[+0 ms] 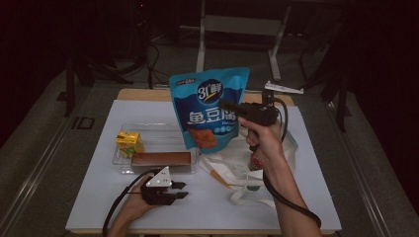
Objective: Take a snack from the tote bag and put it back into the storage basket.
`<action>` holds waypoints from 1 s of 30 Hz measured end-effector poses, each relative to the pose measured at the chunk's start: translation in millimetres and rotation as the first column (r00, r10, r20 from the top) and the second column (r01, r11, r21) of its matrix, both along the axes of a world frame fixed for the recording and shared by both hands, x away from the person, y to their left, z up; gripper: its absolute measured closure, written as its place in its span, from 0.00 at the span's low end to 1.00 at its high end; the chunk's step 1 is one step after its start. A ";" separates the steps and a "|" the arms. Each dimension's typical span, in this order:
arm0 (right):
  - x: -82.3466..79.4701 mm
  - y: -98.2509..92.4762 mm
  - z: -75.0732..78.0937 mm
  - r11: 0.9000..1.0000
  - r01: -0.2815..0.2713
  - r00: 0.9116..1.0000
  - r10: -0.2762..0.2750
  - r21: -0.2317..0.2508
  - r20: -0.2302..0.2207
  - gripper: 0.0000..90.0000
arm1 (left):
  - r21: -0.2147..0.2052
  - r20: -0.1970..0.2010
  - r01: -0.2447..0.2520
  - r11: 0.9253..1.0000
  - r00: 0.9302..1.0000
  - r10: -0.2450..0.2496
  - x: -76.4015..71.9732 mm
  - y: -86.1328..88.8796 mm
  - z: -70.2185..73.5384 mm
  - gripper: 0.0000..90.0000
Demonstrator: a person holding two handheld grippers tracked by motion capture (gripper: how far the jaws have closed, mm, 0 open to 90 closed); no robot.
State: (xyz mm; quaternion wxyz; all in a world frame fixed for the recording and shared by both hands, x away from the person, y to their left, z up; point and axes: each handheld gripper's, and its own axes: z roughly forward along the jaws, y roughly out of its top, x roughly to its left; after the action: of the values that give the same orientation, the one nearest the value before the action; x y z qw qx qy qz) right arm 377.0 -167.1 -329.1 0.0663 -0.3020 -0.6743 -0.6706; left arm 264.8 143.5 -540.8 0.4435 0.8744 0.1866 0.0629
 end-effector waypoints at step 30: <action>9.1 54.8 6.5 1.000 -0.029 0.999 0.029 0.010 -0.016 1.00 | -0.003 0.003 0.010 1.000 1.000 -0.010 -0.6 -0.1 0.1 0.71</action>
State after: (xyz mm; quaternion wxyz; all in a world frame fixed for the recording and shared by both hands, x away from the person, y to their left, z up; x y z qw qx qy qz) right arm 386.2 -112.3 -322.6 0.0827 -0.2972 -0.6748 -0.6705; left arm 264.2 143.4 -540.7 0.4453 0.8746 0.1817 0.0615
